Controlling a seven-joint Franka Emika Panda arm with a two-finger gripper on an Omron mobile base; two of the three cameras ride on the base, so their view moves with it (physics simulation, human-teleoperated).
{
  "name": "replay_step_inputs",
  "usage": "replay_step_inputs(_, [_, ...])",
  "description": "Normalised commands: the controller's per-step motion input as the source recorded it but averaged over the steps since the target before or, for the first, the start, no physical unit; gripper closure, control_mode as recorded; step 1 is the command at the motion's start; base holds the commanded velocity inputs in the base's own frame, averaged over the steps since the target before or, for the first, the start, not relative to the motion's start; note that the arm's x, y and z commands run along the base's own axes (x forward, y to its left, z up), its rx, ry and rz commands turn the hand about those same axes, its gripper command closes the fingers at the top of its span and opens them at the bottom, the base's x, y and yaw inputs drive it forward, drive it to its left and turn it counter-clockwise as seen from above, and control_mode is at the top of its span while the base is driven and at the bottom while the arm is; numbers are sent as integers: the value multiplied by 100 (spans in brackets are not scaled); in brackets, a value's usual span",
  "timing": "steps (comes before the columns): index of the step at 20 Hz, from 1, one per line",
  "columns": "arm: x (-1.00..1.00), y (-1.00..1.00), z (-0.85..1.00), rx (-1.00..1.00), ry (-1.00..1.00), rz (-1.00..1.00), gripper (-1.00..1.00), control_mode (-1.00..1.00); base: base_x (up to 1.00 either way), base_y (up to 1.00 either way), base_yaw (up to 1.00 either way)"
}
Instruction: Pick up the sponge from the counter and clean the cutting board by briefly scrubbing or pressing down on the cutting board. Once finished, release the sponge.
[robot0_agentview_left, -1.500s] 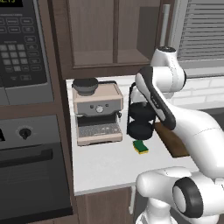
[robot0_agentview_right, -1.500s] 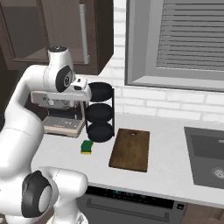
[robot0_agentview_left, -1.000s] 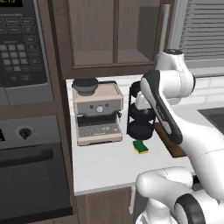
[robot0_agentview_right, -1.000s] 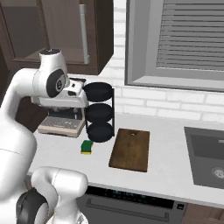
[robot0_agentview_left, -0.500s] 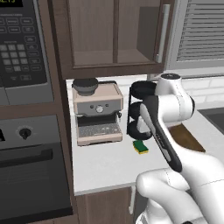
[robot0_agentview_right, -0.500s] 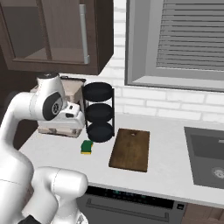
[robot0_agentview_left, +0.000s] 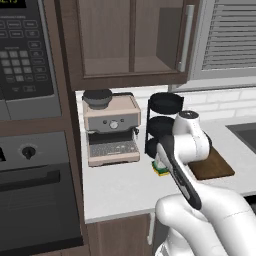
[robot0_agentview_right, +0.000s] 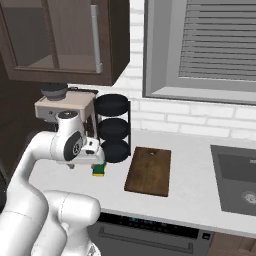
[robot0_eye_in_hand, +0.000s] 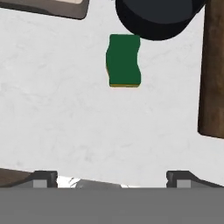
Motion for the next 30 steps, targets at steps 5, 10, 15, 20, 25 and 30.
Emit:
replay_step_inputs(5, [65,-2,-37,2,0,0,-100,-100,0,0,0])
replay_step_inputs(10, [61,-2,-27,2,-3,0,-100,-100,0,0,0])
replay_step_inputs(15, [52,-2,-18,0,0,0,-100,-100,0,0,0])
replay_step_inputs(20, [42,0,-9,0,4,0,-100,-100,0,0,0])
replay_step_inputs(25, [21,0,-36,0,0,0,-100,-100,0,0,0])
replay_step_inputs(30, [7,0,-31,0,0,0,-100,-100,0,0,0])
